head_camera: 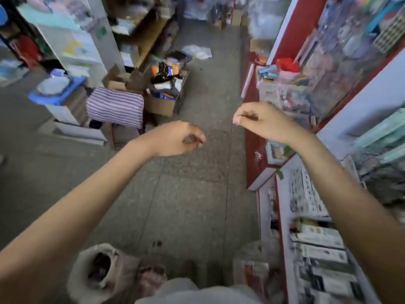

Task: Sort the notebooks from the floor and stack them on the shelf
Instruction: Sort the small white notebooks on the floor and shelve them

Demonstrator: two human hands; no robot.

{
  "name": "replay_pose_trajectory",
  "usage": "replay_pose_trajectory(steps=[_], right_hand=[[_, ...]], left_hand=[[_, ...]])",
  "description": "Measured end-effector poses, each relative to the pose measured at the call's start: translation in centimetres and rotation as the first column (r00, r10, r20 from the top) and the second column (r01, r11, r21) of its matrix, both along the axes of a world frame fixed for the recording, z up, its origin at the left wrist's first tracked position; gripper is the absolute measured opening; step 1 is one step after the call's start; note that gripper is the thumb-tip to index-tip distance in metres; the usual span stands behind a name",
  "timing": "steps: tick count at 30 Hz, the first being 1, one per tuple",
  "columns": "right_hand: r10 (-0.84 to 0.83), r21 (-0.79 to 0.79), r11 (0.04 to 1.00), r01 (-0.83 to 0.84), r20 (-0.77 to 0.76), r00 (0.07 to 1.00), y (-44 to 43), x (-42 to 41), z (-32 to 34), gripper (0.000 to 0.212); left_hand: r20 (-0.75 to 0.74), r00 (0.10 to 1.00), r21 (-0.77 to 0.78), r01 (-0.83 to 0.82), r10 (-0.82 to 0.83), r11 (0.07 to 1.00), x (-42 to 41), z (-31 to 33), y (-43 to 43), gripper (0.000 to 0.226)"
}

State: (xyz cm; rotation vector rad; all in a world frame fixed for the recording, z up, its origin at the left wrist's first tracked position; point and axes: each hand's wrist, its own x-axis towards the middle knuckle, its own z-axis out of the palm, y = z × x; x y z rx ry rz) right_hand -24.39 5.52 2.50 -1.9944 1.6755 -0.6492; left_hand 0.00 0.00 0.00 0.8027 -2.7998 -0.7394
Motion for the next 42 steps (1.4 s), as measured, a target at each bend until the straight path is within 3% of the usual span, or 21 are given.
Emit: replay_pose_trajectory(steps=[5, 17, 29, 42], right_hand=[[-0.006, 0.118, 0.993, 0.015, -0.078, 0.997, -0.7, 0.6, -4.1, 0.012], [-0.077, 0.052, 0.996, 0.078, -0.014, 0.997, -10.3, -5.7, -2.4, 0.015], [-0.031, 0.023, 0.999, 0.032, -0.022, 0.999, -30.4, -19.1, -1.3, 0.015], [0.034, 0.056, 0.998, -0.036, 0.035, 0.999, -53.2, -22.4, -2.6, 0.013]], left_hand=[[0.054, 0.999, 0.076, -0.013, 0.009, 0.997, 1.1, -3.3, -1.0, 0.020], [-0.079, 0.996, 0.022, 0.046, -0.044, 0.999, -6.6, -1.6, -11.3, 0.020], [-0.036, 0.999, 0.016, 0.013, -0.012, 1.000, -18.8, 0.5, -30.1, 0.021], [-0.044, 0.999, 0.014, 0.007, -0.007, 1.000, -23.0, -0.5, -51.5, 0.022]])
